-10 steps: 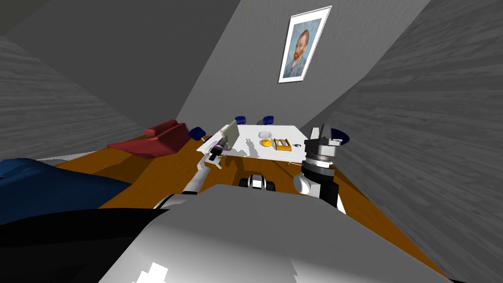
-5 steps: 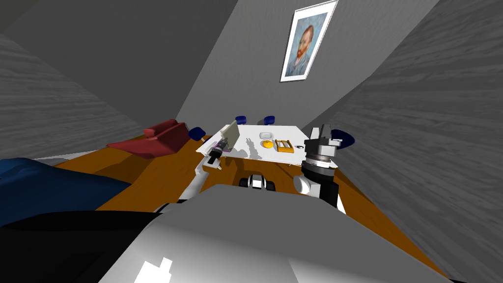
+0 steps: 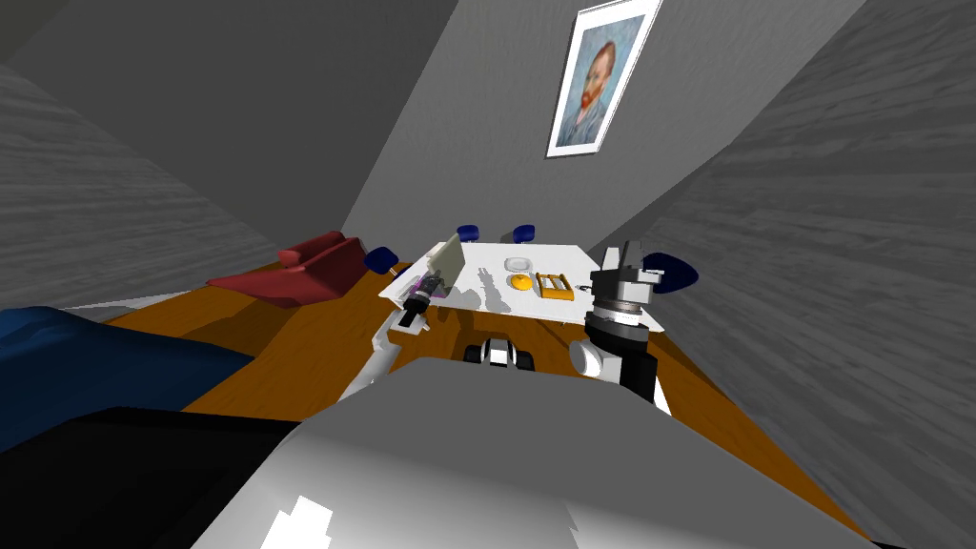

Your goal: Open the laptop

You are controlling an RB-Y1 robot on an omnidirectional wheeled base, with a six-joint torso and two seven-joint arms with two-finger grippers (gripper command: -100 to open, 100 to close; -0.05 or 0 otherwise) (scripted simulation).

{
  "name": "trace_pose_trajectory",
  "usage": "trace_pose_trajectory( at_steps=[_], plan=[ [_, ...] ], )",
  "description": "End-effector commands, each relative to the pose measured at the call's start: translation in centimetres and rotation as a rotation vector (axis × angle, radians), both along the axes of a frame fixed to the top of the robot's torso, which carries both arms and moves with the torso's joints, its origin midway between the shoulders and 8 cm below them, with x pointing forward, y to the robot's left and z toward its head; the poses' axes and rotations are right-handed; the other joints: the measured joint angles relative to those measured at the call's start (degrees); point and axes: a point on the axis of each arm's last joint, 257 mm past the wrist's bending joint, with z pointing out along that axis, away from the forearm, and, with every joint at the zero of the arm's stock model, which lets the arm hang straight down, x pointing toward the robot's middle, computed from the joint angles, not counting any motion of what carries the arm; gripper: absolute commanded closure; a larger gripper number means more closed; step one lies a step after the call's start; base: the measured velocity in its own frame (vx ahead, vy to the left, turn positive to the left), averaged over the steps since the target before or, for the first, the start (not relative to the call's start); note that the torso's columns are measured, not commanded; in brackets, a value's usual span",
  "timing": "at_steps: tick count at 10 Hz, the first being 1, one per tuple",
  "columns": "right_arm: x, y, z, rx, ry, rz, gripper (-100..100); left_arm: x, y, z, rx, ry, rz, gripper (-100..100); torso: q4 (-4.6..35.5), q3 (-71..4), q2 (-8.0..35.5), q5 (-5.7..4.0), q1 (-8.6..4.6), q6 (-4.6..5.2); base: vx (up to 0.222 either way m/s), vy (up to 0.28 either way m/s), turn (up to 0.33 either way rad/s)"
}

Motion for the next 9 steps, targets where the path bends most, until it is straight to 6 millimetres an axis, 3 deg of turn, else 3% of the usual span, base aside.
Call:
trace_pose_trajectory(
  at_steps=[1,7,9],
  plan=[
    [0.0,0.0,0.0,0.0,0.0,0.0,0,-1.6,-0.3,-1.2,-0.018,0.04,0.02,100,0.0,0.05,0.06,0.01,-0.02,-0.06,0.082,0.022,0.057],
    [0.0,0.0,0.0,0.0,0.0,0.0,0,-5.9,-1.8,0.8,-0.02,0.03,0.017,100,0.36,0.01,0.1,-0.31,-0.12,-0.08,0.068,0.015,0.02],
    [0.0,0.0,0.0,0.0,0.0,0.0,0,-6.1,-1.9,1.3,-0.016,0.021,0.015,100,0.53,0.26,0.52,-0.4,-0.31,-0.1,0.004,0.0,-0.005]
  ],
)
